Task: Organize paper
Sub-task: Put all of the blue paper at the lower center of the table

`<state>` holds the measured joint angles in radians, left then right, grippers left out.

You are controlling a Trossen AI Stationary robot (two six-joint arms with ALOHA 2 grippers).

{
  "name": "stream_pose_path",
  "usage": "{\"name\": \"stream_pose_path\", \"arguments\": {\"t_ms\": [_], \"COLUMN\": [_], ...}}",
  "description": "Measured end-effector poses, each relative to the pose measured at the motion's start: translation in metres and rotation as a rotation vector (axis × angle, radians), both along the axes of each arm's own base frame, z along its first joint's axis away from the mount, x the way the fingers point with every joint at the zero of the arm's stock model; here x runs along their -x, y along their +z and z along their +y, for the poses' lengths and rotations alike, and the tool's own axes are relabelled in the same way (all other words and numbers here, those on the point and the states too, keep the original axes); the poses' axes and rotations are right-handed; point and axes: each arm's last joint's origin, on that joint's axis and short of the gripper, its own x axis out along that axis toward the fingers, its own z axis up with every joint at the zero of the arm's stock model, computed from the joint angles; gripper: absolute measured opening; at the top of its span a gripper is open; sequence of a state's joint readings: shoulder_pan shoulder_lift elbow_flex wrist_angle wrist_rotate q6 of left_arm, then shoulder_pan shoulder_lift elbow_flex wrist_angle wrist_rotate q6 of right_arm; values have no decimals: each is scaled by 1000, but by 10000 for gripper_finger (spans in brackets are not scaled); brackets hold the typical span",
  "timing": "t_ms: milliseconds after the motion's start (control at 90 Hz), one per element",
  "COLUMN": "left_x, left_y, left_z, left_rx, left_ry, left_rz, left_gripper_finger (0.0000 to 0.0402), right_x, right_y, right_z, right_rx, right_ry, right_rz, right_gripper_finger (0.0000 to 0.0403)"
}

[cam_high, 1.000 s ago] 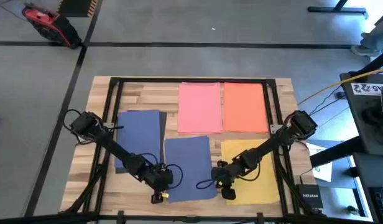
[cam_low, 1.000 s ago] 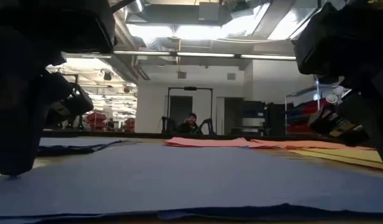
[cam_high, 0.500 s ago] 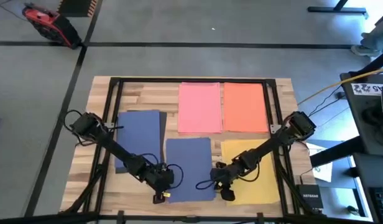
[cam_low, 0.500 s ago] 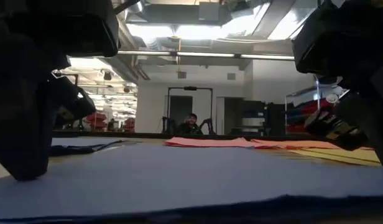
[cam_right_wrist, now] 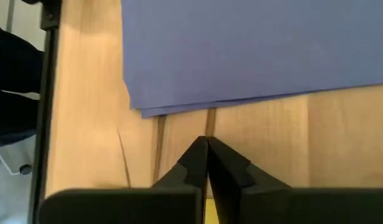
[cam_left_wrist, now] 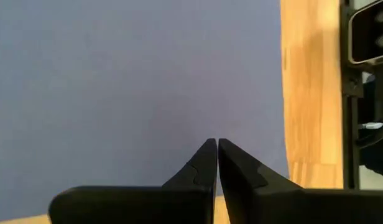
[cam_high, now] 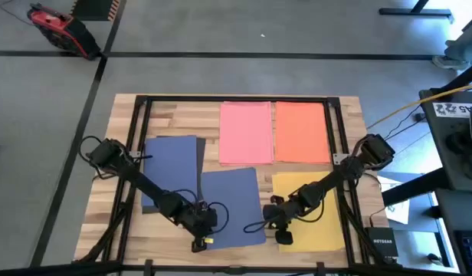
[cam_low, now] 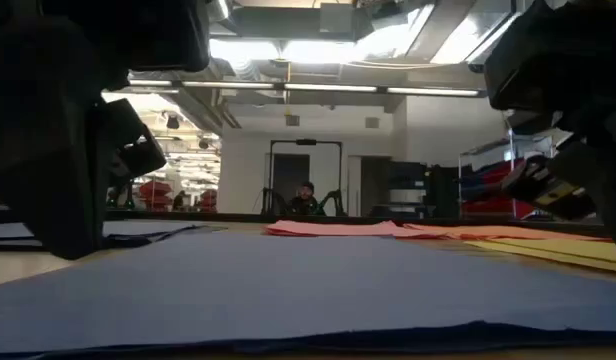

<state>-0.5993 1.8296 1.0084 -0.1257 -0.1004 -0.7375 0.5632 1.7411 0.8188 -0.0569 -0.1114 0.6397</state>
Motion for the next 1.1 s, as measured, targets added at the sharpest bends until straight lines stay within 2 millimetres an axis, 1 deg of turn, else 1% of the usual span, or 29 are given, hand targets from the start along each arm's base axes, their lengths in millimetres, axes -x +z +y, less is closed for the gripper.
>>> {"name": "stream_pose_path", "arguments": {"t_ms": [167,400,522,667,789,922,1011,1100], "left_x": [-3,-7,0,12,19,21,21,20], "left_y": [13,28,37,50,55,56,56,56], "left_z": [8,26,38,51,58,63,65,65], "left_rx": [21,-9,-91,-175,-195,-203,-205,-159], "left_ry": [26,151,231,284,310,324,329,397], "left_rz": [-34,-73,-55,-28,19,48,51,45], "left_gripper_finger": [0,0,0,0,0,0,0,0], "right_x": [4,9,10,6,-6,-27,-38,-49], "right_y": [4,15,21,22,25,28,21,15], "right_z": [-3,-10,-12,-19,-31,-51,-65,-74], "right_rx": [48,135,150,165,165,171,175,192], "right_ry": [-4,17,40,44,35,4,-46,-109], "right_rz": [6,-20,-47,-59,-125,-245,-263,-306], "right_gripper_finger": [0,0,0,0,0,0,0,0]}}
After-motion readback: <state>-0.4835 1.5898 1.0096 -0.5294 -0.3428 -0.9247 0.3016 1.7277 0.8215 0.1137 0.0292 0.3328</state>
